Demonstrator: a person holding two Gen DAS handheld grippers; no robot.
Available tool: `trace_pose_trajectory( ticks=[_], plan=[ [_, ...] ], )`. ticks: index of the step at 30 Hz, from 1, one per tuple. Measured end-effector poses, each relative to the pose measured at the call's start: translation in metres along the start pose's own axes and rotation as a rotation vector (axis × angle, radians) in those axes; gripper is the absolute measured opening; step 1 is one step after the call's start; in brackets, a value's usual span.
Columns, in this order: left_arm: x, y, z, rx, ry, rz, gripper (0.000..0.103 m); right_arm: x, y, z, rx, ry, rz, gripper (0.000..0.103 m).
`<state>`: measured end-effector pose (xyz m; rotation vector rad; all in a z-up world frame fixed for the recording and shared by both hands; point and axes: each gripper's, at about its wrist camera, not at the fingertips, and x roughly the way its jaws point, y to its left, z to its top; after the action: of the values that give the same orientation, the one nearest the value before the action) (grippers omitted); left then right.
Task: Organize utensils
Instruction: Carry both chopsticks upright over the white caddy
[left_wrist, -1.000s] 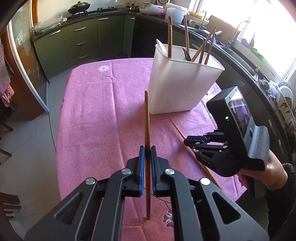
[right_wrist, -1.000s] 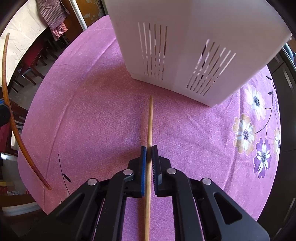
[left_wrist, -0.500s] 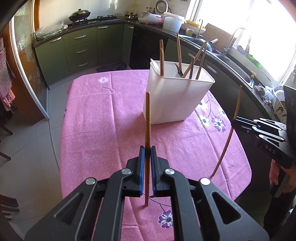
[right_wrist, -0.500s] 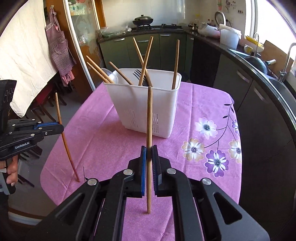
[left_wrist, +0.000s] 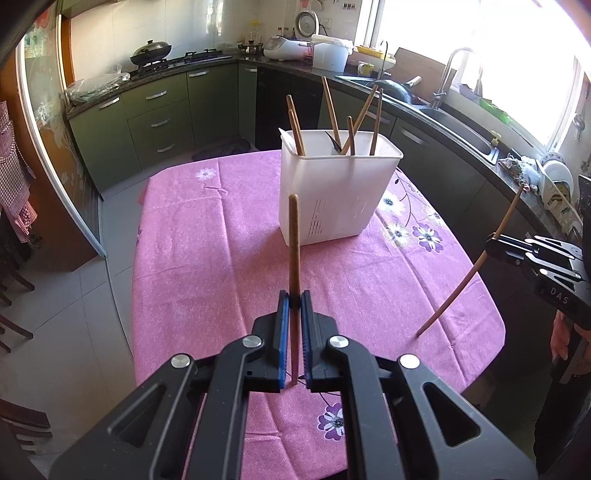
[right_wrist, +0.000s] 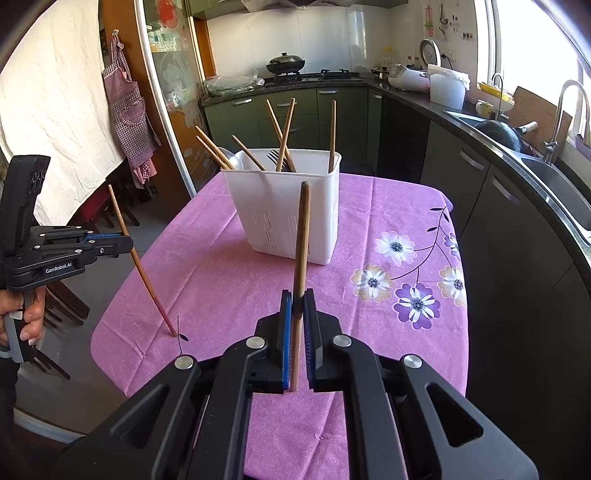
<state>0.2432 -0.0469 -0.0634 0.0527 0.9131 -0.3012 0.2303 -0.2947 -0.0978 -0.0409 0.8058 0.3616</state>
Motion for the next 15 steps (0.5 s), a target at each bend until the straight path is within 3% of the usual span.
trace_pose_trajectory(
  ticks=[15],
  plan=[
    [-0.01, -0.012, 0.005, 0.045, -0.026, 0.006, 0.006, -0.004, 0.007, 0.007, -0.012, -0.01, 0.017, 0.007]
  ],
)
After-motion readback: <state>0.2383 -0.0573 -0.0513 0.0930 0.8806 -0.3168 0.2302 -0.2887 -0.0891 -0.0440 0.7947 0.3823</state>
